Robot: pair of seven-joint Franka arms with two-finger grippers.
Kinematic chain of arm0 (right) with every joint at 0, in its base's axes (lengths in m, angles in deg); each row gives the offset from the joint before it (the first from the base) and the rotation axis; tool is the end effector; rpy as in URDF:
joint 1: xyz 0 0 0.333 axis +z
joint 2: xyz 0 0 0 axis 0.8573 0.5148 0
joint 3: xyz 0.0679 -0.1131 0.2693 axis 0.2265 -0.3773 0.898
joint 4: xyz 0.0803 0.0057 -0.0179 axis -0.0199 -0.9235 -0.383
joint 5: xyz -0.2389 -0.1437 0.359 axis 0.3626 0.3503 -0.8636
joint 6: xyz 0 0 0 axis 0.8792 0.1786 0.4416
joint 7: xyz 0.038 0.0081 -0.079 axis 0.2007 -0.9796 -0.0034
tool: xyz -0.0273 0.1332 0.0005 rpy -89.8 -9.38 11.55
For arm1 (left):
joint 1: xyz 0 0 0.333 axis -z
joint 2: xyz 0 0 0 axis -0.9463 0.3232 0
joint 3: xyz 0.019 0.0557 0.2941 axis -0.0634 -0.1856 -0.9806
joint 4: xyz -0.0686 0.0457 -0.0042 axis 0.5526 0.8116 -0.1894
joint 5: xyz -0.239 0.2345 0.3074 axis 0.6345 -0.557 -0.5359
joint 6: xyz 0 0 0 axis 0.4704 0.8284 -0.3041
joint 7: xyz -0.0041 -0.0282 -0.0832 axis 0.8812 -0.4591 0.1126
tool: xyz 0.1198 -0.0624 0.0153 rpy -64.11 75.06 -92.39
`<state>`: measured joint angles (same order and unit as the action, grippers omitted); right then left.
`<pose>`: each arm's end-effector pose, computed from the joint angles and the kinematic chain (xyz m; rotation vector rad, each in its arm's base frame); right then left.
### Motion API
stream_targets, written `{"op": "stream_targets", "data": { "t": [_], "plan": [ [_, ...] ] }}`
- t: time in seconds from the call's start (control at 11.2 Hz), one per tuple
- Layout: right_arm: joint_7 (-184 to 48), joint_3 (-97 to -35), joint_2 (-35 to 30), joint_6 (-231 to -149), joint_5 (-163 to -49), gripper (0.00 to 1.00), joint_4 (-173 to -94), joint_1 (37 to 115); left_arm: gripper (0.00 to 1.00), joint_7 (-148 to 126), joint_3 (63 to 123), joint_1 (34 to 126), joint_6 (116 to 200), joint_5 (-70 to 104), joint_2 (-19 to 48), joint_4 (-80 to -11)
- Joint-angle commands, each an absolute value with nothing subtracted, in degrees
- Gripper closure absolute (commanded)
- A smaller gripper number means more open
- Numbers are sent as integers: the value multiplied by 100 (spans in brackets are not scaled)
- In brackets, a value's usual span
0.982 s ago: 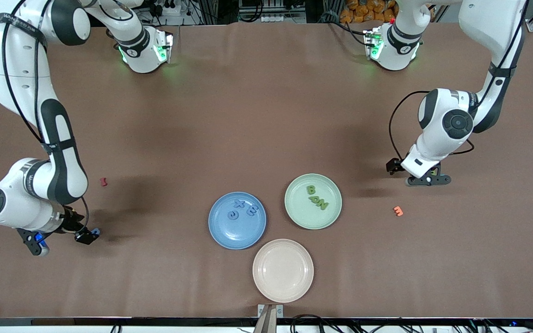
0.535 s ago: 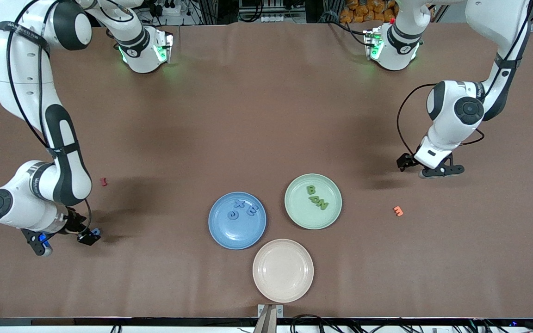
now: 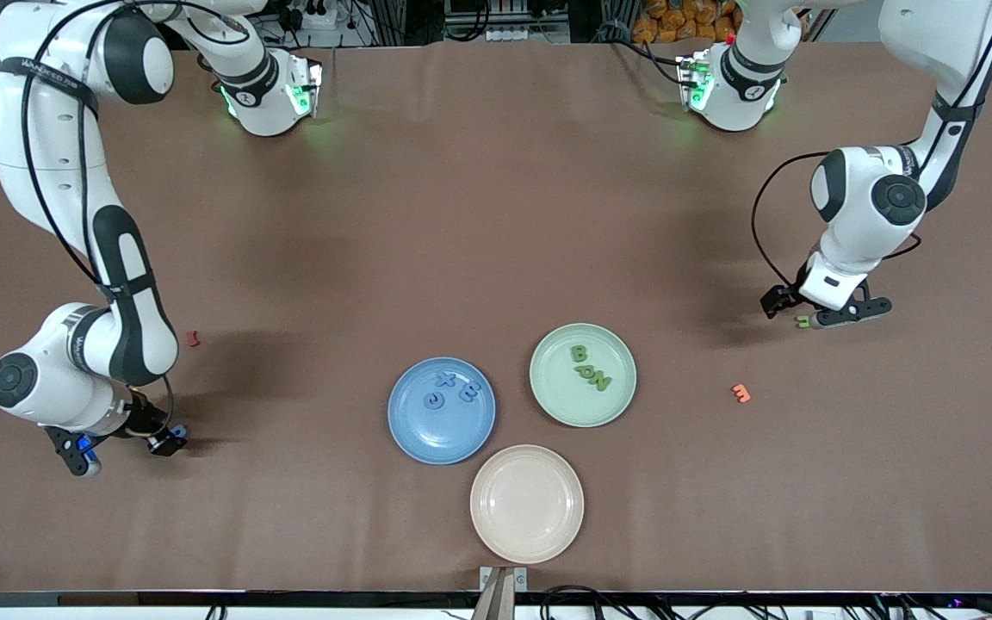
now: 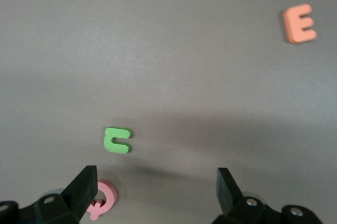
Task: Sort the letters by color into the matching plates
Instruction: 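Lower the right gripper onto the blue a while the left gripper approaches the u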
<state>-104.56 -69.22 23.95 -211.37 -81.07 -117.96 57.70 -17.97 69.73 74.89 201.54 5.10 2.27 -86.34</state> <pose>0.7522 -0.1146 0.0883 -2.8483 1.2198 -0.0969 0.5248 0.0143 0.1159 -3.0898 -0.3256 -0.1874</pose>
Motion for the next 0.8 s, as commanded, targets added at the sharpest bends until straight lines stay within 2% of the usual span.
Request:
{"op": "stream_targets", "data": {
  "t": [0.0, 0.09, 0.36, 0.71],
  "plan": [
    [-10490, -6858, 2417, -21195, -8146, 95, -11786, 5726, 0, -1795, 6936, 7431, 20606, 956, 432, -8704],
    [-10490, -6858, 2417, -21195, -8154, 98, -11786, 5726, 0, -1691, 6823, 7422, 20747, 956, 529, -8695],
    [-10490, -6858, 2417, -21195, -8154, 100, -11786, 5735, 0, -560, 6489, 7396, 20783, 956, 644, -8642],
    [-10245, -6832, 2329, -21002, -7524, 100, -11733, 5822, 0, 261, 6461, 7281, 20783, 956, 732, -8598]
  ]
}}
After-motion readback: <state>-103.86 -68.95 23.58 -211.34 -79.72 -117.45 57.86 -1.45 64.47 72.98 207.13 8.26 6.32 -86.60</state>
